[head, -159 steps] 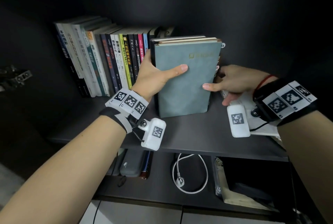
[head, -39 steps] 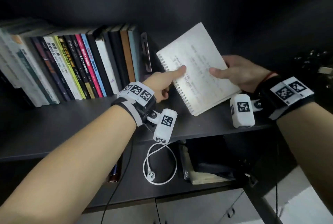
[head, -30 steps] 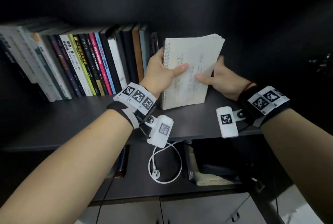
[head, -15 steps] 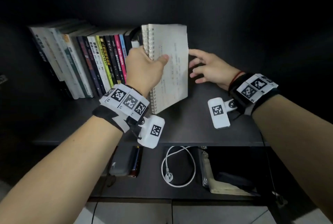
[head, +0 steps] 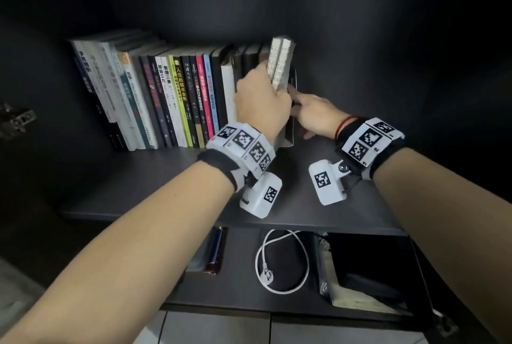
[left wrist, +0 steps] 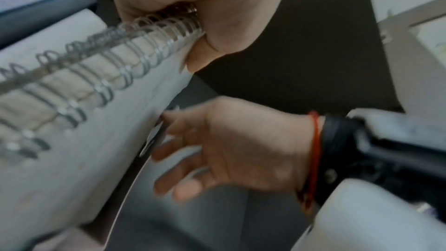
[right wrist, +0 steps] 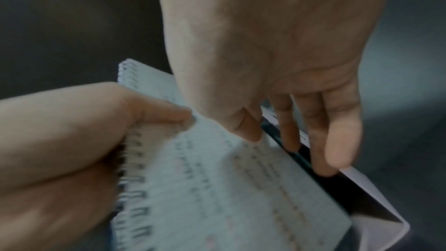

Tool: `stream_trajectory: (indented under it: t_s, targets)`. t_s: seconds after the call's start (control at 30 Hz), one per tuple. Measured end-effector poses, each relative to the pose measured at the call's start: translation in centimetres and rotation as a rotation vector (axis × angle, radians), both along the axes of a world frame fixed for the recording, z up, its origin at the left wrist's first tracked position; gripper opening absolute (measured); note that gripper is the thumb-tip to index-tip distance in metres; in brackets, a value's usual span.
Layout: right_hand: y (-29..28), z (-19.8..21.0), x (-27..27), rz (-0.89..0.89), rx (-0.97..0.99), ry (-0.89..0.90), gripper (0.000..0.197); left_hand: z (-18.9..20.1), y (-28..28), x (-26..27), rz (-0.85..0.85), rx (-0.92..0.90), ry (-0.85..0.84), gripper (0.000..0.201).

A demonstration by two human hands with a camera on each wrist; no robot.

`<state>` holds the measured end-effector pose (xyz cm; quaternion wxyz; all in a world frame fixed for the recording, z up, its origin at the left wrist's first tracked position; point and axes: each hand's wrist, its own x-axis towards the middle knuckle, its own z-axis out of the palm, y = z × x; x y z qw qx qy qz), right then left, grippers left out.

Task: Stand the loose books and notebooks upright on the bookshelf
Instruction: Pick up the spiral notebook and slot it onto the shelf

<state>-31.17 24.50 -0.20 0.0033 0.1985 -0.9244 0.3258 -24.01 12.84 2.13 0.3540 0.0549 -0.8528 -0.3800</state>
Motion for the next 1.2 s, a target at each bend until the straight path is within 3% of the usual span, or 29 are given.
stream_trajectory:
  t_s: [0.13, 0.23, 0.37, 0.43, 0.57, 0.63, 0.7, 0.83, 1.03, 1.2]
  targets:
    - [-0.7, 0.3, 1.0, 0.075, 0.024, 0.016, 0.057, -1.5, 0.7, -2.2, 0.030, 0.094, 0.035, 0.031]
    - [-1.1, 0.0, 1.4, 0.102, 0.176, 0.015, 0.072, -2.1, 0.9, -3.2, -0.023, 0.226, 0.058, 0.038]
    - [-1.7, -1.0, 1.6, 0.072, 0.179, 0.077, 0.033, -2.9, 0.6, -3.8, -0.150, 0.306, 0.028, 0.047]
    - [-1.8, -1.6, 1.6, -0.009, 0.152, 0.131, 0.028, -2.9, 0.0, -4.0, -0.164, 0.284, -0.010, 0.051]
    - [-1.5, -1.6, 0.3, -0.200, 0.172, 0.258, 0.007, -3.1, -1.3, -4.3, -0.204, 0.190, -0.072, 0.033]
    - [-1.6, -1.1, -0.2, -0.234, 0.220, 0.233, 0.013, -3.3, -1.6, -4.6, -0.188, 0.114, -0.075, 0.015]
    - [-1.6, -0.7, -0.6, -0.254, 0.251, 0.197, 0.017, -3.5, -2.0, -4.9, -0.157, 0.052, -0.095, 0.013]
    - [-1.6, -0.2, -1.6, -0.307, 0.313, 0.131, 0.061, -4.1, -3.8, -5.7, -0.118, 0.041, -0.161, 0.017]
    - [-1.8, 0.2, -3.3, -0.191, 0.240, 0.045, 0.063, -3.4, -4.6, -5.8, -0.107, -0.031, -0.208, 0.025]
    - [-1.3, -1.3, -4.2, -0.020, 0.024, -0.503, 0.067, -3.3, -6.3, -5.9, -0.095, -0.093, -0.238, 0.034]
